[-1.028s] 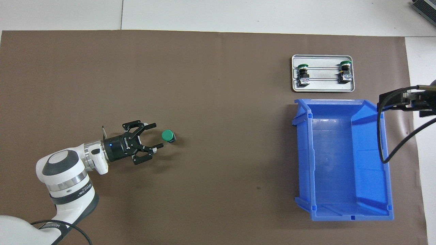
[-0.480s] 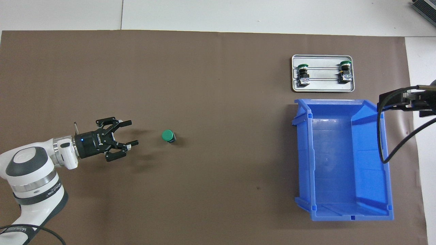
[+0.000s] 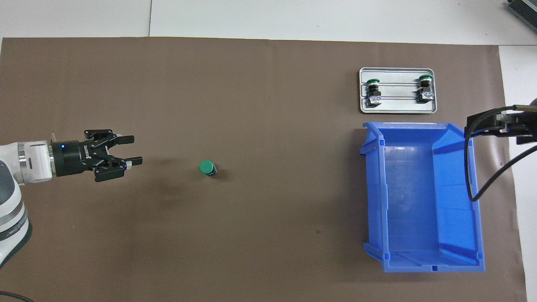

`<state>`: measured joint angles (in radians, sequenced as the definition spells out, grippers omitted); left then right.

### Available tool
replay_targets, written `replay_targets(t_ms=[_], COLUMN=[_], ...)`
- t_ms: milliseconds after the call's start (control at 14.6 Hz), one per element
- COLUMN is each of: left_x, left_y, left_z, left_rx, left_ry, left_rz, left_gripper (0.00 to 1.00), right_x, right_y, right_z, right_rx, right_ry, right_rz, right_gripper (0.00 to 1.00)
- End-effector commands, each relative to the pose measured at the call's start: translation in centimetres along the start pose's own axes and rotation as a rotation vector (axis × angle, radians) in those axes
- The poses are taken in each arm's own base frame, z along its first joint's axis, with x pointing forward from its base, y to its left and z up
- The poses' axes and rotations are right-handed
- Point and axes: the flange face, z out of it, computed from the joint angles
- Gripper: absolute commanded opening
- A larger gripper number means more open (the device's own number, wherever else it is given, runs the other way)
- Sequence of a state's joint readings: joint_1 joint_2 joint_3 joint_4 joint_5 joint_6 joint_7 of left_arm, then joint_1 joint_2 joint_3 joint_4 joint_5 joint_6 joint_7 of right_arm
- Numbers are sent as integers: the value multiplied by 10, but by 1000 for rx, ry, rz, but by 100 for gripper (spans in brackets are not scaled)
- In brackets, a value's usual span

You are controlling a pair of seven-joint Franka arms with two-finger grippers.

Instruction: Place and press button with both arms

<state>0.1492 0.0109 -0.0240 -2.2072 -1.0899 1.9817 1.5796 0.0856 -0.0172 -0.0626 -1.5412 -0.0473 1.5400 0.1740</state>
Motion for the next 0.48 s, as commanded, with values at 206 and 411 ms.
replay_targets(t_ms=[206, 411], left_x=[43, 65], left_y=[14, 23], left_z=[-28, -37], left_rx=[71, 125], left_ry=[-148, -222], left_rz=[-128, -196], left_gripper=[44, 7], right_x=[-6, -6], right_y=[0, 0], right_z=[-1, -1], right_rx=[28, 28], right_ry=[3, 3], right_rz=[12, 11], right_gripper=[100, 100])
